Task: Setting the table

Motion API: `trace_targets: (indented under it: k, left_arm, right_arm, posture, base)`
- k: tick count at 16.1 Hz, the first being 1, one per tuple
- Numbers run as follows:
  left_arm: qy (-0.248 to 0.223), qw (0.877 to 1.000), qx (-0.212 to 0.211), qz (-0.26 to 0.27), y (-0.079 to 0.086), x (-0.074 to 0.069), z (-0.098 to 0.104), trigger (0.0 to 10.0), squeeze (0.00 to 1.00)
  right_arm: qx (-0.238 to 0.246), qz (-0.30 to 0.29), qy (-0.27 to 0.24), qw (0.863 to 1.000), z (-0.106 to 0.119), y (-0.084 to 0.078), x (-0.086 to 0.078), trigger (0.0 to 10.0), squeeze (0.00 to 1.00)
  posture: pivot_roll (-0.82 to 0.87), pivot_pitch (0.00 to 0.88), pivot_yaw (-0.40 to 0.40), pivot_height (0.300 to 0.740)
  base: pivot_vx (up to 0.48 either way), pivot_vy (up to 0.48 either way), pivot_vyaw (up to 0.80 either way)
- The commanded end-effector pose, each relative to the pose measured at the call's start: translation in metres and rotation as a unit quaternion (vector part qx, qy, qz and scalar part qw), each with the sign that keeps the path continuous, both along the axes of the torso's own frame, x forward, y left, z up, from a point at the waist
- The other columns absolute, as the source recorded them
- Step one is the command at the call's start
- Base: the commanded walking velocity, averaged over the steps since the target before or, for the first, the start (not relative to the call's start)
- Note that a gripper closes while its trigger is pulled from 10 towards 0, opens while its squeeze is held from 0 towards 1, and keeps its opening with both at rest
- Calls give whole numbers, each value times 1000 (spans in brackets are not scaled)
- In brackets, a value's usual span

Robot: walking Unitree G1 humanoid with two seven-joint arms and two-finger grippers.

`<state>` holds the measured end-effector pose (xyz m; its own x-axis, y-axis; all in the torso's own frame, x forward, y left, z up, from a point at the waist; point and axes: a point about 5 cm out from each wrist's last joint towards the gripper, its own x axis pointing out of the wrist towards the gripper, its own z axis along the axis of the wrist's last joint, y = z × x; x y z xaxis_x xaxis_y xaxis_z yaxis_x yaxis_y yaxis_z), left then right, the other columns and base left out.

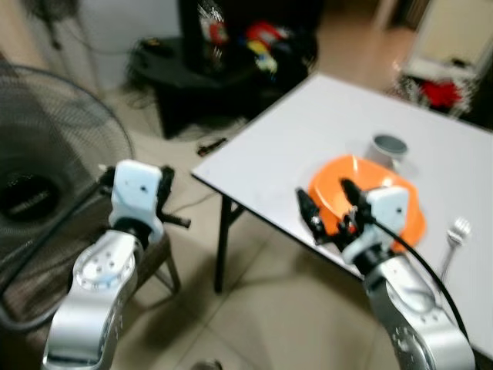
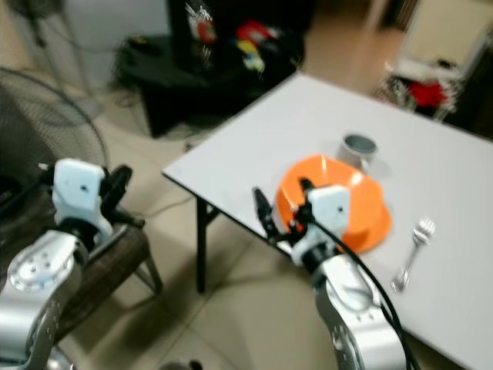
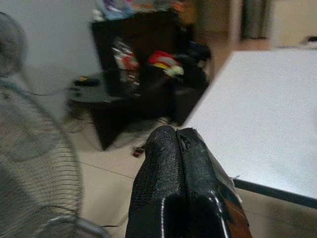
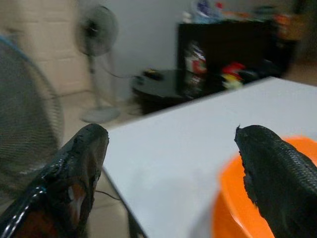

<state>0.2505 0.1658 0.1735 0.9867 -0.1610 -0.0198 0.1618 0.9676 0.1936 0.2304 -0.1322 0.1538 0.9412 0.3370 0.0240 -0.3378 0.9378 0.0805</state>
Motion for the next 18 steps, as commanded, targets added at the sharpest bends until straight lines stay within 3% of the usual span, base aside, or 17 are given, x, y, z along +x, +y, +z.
trace_targets:
  k: [1, 8, 13, 18]
  left_arm:
    - [-2, 1000, -3, -7, -4, 0, 0, 10000, 0]
    - [-3, 1000, -29, -8, -9, 2, 1, 10000, 0]
    - [-1, 999, -38, 5, -9, 5, -2, 10000, 0]
    - [-3, 1000, -17, 10, -8, 4, -2, 10000, 0]
  right_arm:
    - [4, -6, 11, 1000, -3, -5, 0, 10000, 1000]
    - [17, 24, 22, 999, -5, -2, 1, 10000, 1000]
    - [-2, 34, 11, 999, -1, -6, 2, 10000, 1000]
    - [8, 32, 18, 999, -4, -7, 2, 10000, 1000]
  posture:
    - [73, 0, -41, 740]
    - [79, 0, -65, 740]
    - [57, 0, -66, 740]
    - [65, 0, -71, 740]
  base:
    - [0, 0, 800]
    - [0, 0, 800]
    - [0, 0, 800]
    - [0, 0, 800]
